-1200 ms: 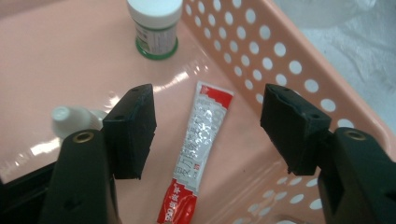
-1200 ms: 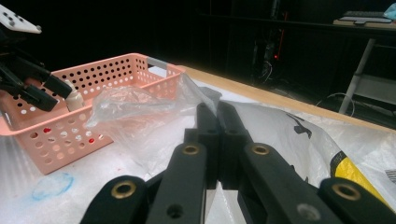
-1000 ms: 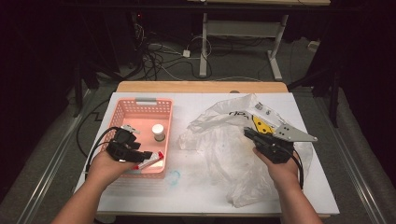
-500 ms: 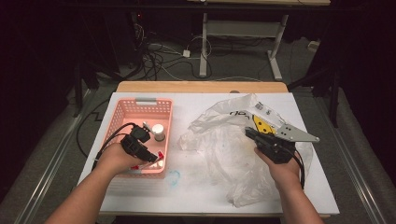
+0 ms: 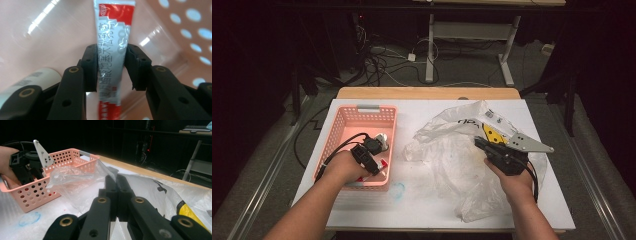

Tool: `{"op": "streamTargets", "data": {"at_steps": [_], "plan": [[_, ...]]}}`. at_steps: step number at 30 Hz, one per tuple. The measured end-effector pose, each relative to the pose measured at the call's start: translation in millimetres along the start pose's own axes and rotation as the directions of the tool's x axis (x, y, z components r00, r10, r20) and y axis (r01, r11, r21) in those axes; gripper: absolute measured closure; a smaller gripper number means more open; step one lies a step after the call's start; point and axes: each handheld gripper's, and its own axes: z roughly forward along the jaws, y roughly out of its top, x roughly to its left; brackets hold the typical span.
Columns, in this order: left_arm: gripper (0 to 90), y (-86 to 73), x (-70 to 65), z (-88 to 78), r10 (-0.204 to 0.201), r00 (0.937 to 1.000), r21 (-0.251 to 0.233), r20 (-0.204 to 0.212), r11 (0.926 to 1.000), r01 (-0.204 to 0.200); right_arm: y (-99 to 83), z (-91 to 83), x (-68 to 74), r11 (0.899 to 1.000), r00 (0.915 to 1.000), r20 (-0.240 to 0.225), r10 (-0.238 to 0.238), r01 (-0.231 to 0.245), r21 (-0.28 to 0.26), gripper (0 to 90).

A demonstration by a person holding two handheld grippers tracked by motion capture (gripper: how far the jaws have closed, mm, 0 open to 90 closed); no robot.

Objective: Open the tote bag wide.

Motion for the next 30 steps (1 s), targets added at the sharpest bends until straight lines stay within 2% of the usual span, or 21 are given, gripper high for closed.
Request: {"op": "streamTargets", "data": {"at_steps": [3,7,9,13,18,22,24,30], "plan": [[63.0,3.7,4.1,0.2,-0.037,0.999,-0.041,-0.025,0.9985,0.035,-0.4,1.0,0.8,1.0,1.0,0.0,-0.004,0.004,0.002,90.0],[62.6,7.2,6.7,0.9,-0.059,0.9982,-0.062,-0.005,0.9964,0.059,-0.5,1.3,0.7,1.0,1.0,-0.002,-0.005,0.005,0.004,90.0],[55.7,6.8,7.9,0.8,-0.06,0.998,-0.049,0.022,0.9969,0.061,-0.4,0.9,0.6,1.0,1.0,-0.001,-0.003,0.003,0.003,90.0],[49.8,0.6,7.9,-2.7,-0.055,0.9983,-0.036,0.021,0.9978,0.056,-0.5,0.9,0.7,1.0,1.0,-0.002,-0.003,0.003,0.002,90.0],[49.9,-5.3,8.0,-5.7,-0.053,0.9983,-0.021,0.026,0.9984,0.053,0.7,1.0,2.9,1.0,1.0,-0.003,-0.008,0.008,0.001,90.0],[50.0,-3.1,7.2,0.9,-0.042,0.9987,0.014,0.029,0.999,0.042,0.9,0.3,3.1,1.0,1.0,0.0,-0.006,0.006,0.001,90.0],[50.8,-1.6,6.6,1.3,-0.05,0.9985,0.0,0.024,0.9988,0.05,0.7,0.0,3.0,1.0,1.0,-0.001,-0.008,0.008,0.002,90.0],[66.0,-1.8,6.4,1.3,-0.05,0.9984,-0.019,0.023,0.9985,0.051,-0.2,0.3,2.3,1.0,1.0,-0.001,-0.01,0.01,0.004,90.0]]}}
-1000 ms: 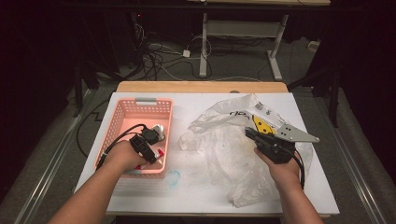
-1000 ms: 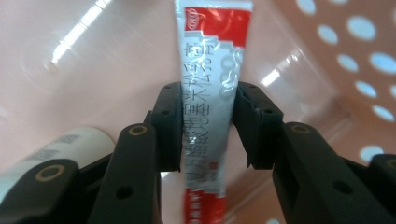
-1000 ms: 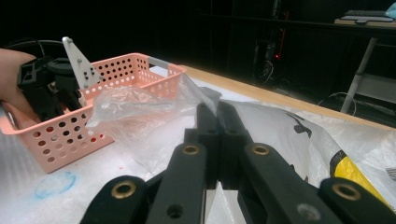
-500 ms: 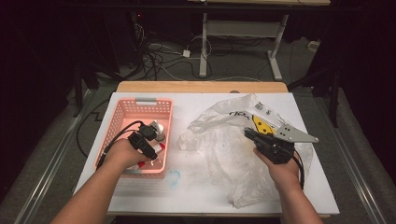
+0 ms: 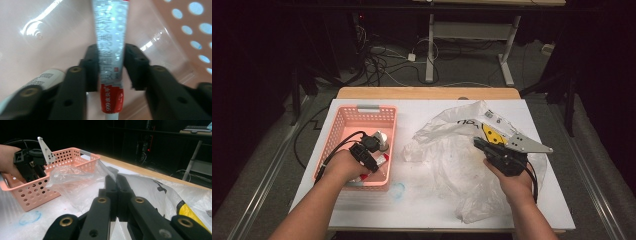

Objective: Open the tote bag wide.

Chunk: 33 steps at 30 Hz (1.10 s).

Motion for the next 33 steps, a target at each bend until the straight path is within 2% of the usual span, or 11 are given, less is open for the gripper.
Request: {"op": "streamTargets", "data": {"at_steps": [7,9,18,24,33], "plan": [[67.4,-2.3,-2.0,-1.9,0.002,0.9998,-0.02,-0.022,0.9998,-0.002,0.4,0.1,0.8,1.0,1.0,-0.001,0.0,0.0,0.001,90.0],[67.4,-3.6,-2.4,-3.9,0.001,0.9996,-0.04,-0.029,0.9992,-0.002,0.5,0.0,1.0,1.0,1.0,-0.002,-0.001,0.001,0.0,90.0],[67.6,-9.8,-3.7,-12.7,-0.002,0.9999,-0.105,-0.015,0.9945,0.0,0.6,-0.7,0.0,1.0,1.0,-0.001,0.002,-0.002,-0.004,90.0],[67.6,-15.0,-1.8,-19.5,-0.013,0.9997,-0.141,-0.019,0.9899,0.01,1.2,-1.7,-0.1,1.0,1.0,0.0,-0.004,0.004,-0.006,90.0],[67.6,-26.8,-0.1,-23.2,-0.044,0.999,-0.216,-0.009,0.9756,0.041,3.0,-2.5,-1.6,1.0,1.0,0.003,0.009,-0.008,-0.017,90.0]]}}
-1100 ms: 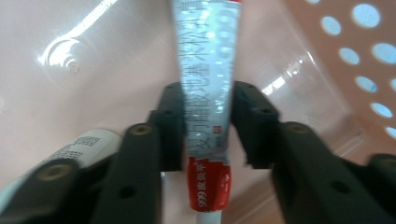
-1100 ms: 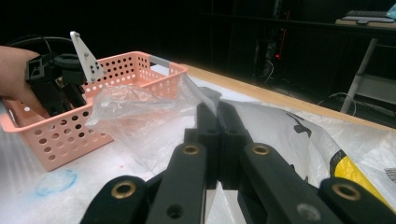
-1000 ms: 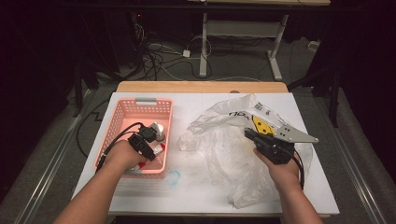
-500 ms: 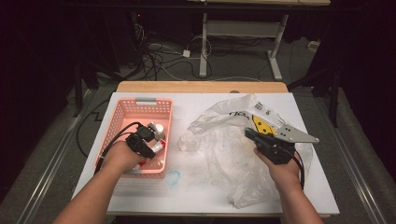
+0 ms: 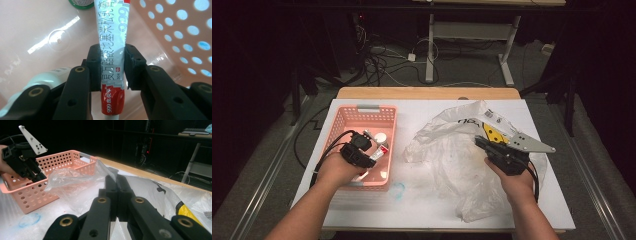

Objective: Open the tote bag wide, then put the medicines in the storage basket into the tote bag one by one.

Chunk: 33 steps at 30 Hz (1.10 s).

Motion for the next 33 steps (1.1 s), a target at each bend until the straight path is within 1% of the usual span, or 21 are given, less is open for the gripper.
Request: {"op": "streamTargets", "data": {"at_steps": [1,3,5,6,10,14,17,18,21,23,26,28,31,33], "plan": [[67.6,-0.6,0.7,-0.8,0.0,1.0,-0.009,-0.003,1.0,0.0,-0.2,0.2,-0.3,1.0,1.0,-0.001,0.002,-0.002,-0.001,90.0],[67.7,-2.4,2.3,-4.3,-0.013,0.9999,-0.041,0.003,0.9991,0.013,-0.5,0.9,-0.4,1.0,1.0,-0.001,0.002,-0.002,0.001,90.0],[67.6,-4.0,2.3,-8.0,-0.01,0.9999,-0.065,-0.003,0.9979,0.01,-0.6,1.3,-0.3,1.0,1.0,0.0,-0.001,0.001,0.002,90.0],[67.6,-5.0,2.1,-9.4,-0.01,0.9999,-0.075,0.002,0.9972,0.01,-0.5,1.4,-0.3,1.0,1.0,0.002,-0.002,0.002,0.003,90.0],[67.7,-10.2,1.8,-13.4,-0.009,0.9999,-0.1,0.01,0.9949,0.01,-0.3,1.8,-0.9,1.0,1.0,0.0,-0.001,0.001,-0.001,90.0],[67.7,-14.2,1.6,-17.6,-0.013,0.9999,-0.128,0.004,0.9917,0.013,-0.6,1.5,-0.7,1.0,1.0,-0.003,0.0,0.0,0.001,90.0],[67.6,-16.4,1.7,-21.5,-0.015,0.9998,-0.161,0.01,0.9868,0.016,-0.4,0.2,-0.1,1.0,1.0,-0.003,0.002,-0.002,-0.001,90.0],[67.7,-17.1,1.1,-22.4,-0.01,0.9999,-0.171,0.013,0.9852,0.012,-0.5,0.2,-0.1,1.0,1.0,-0.002,-0.001,0.001,0.0,90.0],[67.6,-19.4,-0.8,-24.5,-0.009,0.9997,-0.206,0.021,0.9784,0.013,-0.3,0.3,-1.3,1.0,1.0,-0.001,-0.004,0.004,-0.002,90.0],[67.6,-21.0,-1.6,-24.5,-0.013,0.9996,-0.234,0.027,0.9721,0.019,0.2,0.1,-0.9,1.0,1.0,0.0,-0.001,0.001,-0.003,90.0],[67.6,-22.8,-1.9,-23.8,-0.014,0.9991,-0.249,0.04,0.9683,0.024,0.0,0.0,-0.1,1.0,1.0,0.004,-0.005,0.005,0.0,90.0],[67.7,-24.1,-2.4,-24.0,-0.018,0.999,-0.264,0.042,0.9642,0.029,-0.1,-0.7,0.7,1.0,0.9999,0.003,-0.01,0.01,0.0,90.0],[67.7,-26.0,-3.9,-25.4,-0.018,0.999,-0.295,0.04,0.955,0.029,-1.6,-1.5,0.9,1.0,0.9999,0.005,-0.012,0.012,0.002,90.0],[67.7,-27.4,-6.5,-26.4,-0.012,0.9993,-0.318,0.035,0.9479,0.022,-2.7,-1.7,0.4,1.0,0.9999,0.005,-0.012,0.012,0.008,90.0]]}}
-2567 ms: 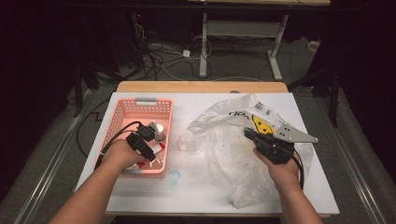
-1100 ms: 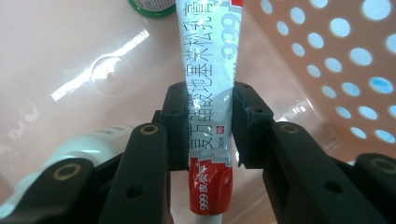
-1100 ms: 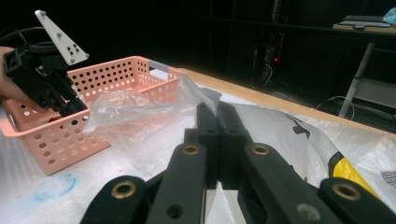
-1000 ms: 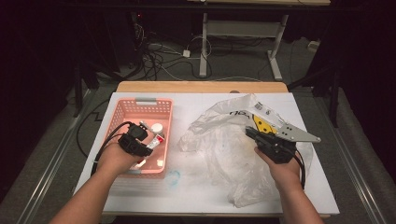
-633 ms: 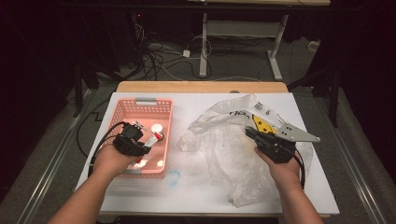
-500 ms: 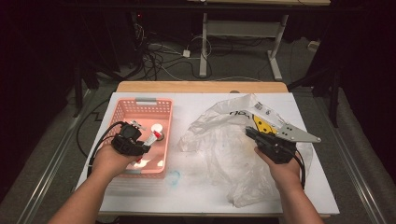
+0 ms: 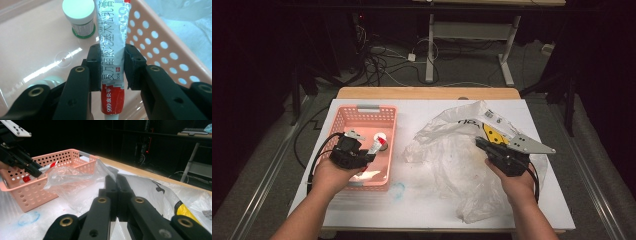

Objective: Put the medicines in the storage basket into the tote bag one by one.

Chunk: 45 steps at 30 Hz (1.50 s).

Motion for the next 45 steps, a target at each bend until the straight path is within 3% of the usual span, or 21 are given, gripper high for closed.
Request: {"op": "streamTargets", "data": {"at_steps": [7,16,27,38,45], "plan": [[67.7,-4.3,-7.3,-3.9,0.01,0.9999,-0.076,0.004,0.997,-0.01,0.0,1.4,-1.2,1.0,0.9999,-0.012,0.001,-0.001,-0.002,90.0],[67.6,-4.6,-13.3,-16.3,0.002,0.9997,-0.176,0.025,0.9844,0.002,-1.3,4.3,0.3,1.0,0.9998,-0.019,-0.004,0.004,0.001,90.0],[67.7,3.2,-34.3,-24.8,0.049,0.9968,-0.22,0.063,0.9748,-0.034,-0.3,3.6,1.5,1.0,0.9997,-0.022,-0.004,0.004,-0.003,90.0],[67.7,14.3,-66.6,-23.8,0.115,0.986,-0.259,0.121,0.9627,-0.08,-0.1,3.7,2.1,1.0,0.9998,-0.02,-0.002,0.002,-0.001,90.0],[67.7,22.2,-91.1,-11.5,0.159,0.9726,-0.273,0.169,0.9558,-0.109,0.5,2.5,0.8,1.0,0.9999,-0.015,-0.006,0.006,-0.004,90.0]]}}
